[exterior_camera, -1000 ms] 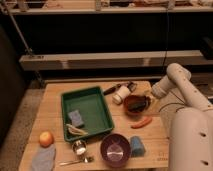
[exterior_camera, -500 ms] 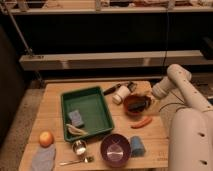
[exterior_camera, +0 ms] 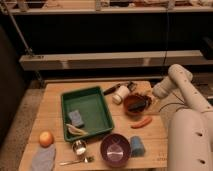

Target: Place grapes in tray

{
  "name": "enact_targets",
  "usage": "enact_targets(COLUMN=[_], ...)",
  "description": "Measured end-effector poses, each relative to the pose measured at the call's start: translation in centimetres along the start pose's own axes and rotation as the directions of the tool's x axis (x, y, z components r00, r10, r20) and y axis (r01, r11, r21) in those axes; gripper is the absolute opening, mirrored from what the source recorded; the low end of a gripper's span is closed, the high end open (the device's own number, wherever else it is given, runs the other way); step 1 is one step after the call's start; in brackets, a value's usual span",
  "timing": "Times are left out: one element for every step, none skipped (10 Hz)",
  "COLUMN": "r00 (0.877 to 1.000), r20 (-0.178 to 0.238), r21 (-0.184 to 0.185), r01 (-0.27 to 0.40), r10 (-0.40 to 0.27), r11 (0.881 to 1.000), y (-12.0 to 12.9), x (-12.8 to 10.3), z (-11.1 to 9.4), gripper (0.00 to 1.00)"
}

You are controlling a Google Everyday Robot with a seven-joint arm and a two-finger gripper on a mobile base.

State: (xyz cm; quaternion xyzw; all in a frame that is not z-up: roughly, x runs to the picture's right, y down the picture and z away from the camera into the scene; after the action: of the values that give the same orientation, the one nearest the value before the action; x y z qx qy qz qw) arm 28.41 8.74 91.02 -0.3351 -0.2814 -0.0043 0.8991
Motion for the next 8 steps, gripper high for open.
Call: enact_targets(r00=[1.000,1.000,1.000,1.000,1.000,1.000,1.000,1.000], r20=[-0.001,-0.002,0.000,0.000,0.000,0.000,-0.002,-0.006], r21=[0.000,-0.001,0.000,-0.001,-0.003,-0.004,-0.003,-0.002], r01=[0.000,0.001,0.002,0.003,0.006,0.008,0.013,0.022], r10=[0.000,-0.001,-0.002,-0.003,-0.006,-0.008,-0.013,-0.022], r11=[1.000,1.000,1.000,1.000,1.000,1.000,1.000,1.000], y=[-0.01,-0.05,-0.11,-0.19,-0.23,-0.24,-0.28,-0.29], x=[0.10,0.14,0.12,0.08,0.06,0.03,-0.03,-0.20], z=[-0.04,-0.08,-0.13,-0.17,-0.21,-0.19,-0.37,-0.69], gripper=[0.34,0.25,0.16,0.05,0.00,0.00,0.00,0.00])
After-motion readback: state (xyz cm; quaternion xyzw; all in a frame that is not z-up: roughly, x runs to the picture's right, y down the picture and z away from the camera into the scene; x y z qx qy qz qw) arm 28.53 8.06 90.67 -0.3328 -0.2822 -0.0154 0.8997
